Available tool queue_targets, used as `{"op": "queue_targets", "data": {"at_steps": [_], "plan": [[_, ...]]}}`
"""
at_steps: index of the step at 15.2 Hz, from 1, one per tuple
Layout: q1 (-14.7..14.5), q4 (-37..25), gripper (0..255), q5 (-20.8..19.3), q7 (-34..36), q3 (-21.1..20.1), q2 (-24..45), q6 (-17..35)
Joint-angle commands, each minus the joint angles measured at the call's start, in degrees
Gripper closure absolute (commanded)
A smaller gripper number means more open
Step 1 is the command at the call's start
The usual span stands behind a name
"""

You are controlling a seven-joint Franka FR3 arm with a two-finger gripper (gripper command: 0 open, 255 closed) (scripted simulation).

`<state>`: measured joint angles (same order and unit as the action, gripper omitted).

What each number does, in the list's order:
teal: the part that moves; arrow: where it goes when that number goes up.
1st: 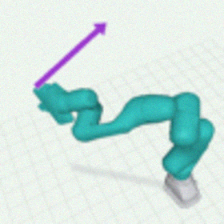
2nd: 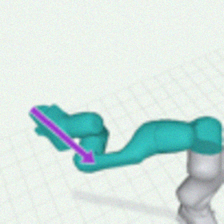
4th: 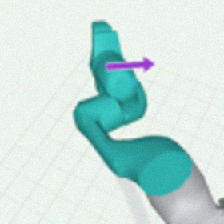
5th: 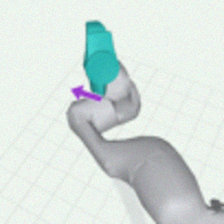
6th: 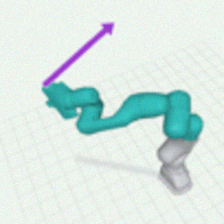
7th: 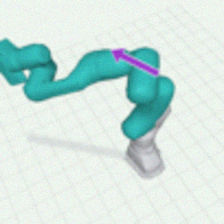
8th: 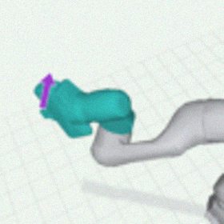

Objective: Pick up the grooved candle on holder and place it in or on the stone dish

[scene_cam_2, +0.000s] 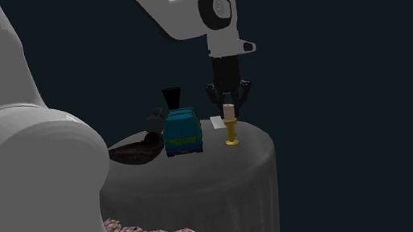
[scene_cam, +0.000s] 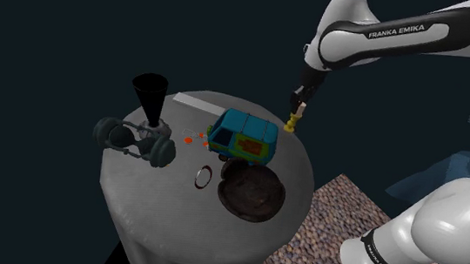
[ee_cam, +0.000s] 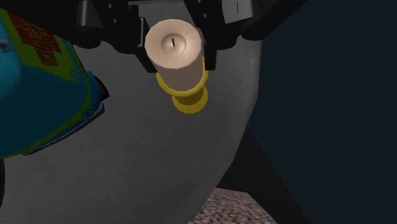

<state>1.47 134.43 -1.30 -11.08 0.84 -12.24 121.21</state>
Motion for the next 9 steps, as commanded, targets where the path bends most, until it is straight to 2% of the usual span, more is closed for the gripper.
{"op": "queue_targets", "data": {"at_steps": [1,9], "plan": [[-0.01,-1.12,255,0.02,-0.01,-0.02,-0.53,-1.68],[-0.03,-5.48,255,0.07,-0.10,-0.05,-2.54,-8.04]]}}
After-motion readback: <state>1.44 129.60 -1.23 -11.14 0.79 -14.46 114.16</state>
